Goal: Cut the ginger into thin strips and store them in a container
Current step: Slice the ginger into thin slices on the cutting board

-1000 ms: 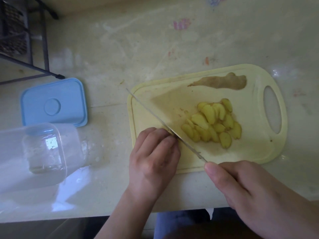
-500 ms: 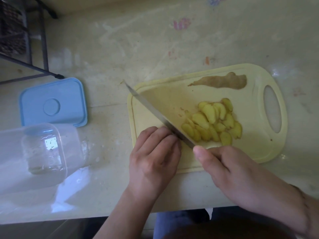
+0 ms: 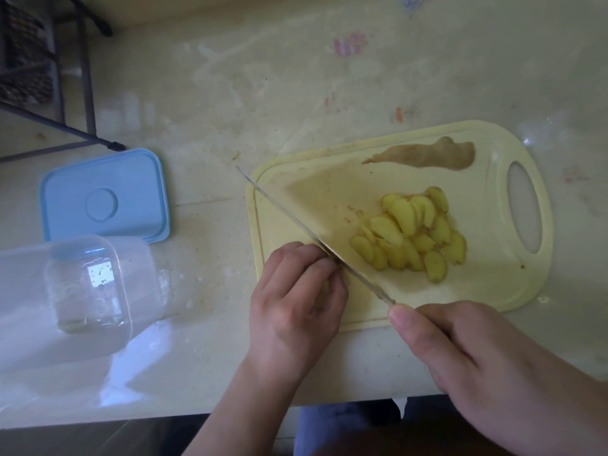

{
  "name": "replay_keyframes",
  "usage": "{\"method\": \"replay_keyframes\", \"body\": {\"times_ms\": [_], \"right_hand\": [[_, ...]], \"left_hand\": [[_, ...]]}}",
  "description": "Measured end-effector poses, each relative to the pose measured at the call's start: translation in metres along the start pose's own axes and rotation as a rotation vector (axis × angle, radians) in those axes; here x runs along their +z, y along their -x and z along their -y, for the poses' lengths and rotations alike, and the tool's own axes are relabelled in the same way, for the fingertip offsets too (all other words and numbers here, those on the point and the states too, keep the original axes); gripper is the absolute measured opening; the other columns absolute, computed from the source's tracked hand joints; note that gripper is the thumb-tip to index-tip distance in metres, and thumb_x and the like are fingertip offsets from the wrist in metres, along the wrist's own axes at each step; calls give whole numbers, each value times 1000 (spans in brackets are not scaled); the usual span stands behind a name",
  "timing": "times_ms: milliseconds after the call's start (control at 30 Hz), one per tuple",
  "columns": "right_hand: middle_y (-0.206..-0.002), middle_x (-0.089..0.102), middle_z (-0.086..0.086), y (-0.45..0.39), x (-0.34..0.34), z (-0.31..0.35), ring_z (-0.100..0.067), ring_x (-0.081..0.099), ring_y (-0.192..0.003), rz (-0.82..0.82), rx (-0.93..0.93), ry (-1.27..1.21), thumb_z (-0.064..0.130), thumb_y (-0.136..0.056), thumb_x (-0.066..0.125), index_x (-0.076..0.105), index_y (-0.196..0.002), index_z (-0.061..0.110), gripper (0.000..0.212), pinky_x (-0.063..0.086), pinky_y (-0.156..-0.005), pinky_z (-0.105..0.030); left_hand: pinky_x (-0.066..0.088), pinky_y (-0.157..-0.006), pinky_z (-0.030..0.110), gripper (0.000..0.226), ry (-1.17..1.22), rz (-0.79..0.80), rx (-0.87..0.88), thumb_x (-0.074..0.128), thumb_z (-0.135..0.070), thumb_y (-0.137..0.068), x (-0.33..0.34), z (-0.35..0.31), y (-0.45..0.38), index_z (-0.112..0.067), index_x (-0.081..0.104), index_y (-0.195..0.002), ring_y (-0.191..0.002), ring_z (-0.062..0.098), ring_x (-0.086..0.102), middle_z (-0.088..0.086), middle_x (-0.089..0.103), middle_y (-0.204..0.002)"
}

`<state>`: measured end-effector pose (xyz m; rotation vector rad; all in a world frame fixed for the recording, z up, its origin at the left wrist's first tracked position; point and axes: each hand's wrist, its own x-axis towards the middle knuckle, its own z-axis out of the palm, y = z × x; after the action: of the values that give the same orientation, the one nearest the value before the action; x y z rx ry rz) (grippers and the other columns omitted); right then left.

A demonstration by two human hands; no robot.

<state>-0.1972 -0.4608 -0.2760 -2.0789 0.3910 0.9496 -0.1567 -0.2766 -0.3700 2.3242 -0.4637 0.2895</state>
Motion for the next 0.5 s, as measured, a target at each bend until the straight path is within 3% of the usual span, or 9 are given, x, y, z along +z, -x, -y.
{"method": "replay_keyframes", "body": {"times_ms": [133,267,367,500], "right_hand": [[-49,43,0,-1,2,0,-11,45,-47,-2,15,-18,96,-67,13,50,-78,24,82,43,-58,-37],[-48,45,4,-13,5,1,-9,44,-47,13,17,-55,95,-69,13,51,-74,28,77,40,-54,-27],[-47,46,8,-24,10,2,-10,45,-48,5,-9,-33,90,-80,14,45,-63,18,80,38,-56,-29],[-45,42,8,-30,12,1,-10,42,-46,-21,-51,-60,87,-82,17,50,-66,32,67,38,-54,-27]], "left_hand": [[48,-88,22,12,4,-9,5,69,-2,-89,0,1,0,1,77,-80,-85,28,68,9,72,-91],[51,-88,25,9,11,-19,12,72,-1,-88,2,3,1,1,77,-82,-87,28,69,9,73,-91],[51,-89,25,7,14,-23,9,73,-1,-87,3,3,2,1,78,-82,-88,27,69,9,73,-92],[50,-89,25,4,3,-7,6,76,0,-85,2,3,1,1,77,-81,-86,29,69,9,73,-92]]}}
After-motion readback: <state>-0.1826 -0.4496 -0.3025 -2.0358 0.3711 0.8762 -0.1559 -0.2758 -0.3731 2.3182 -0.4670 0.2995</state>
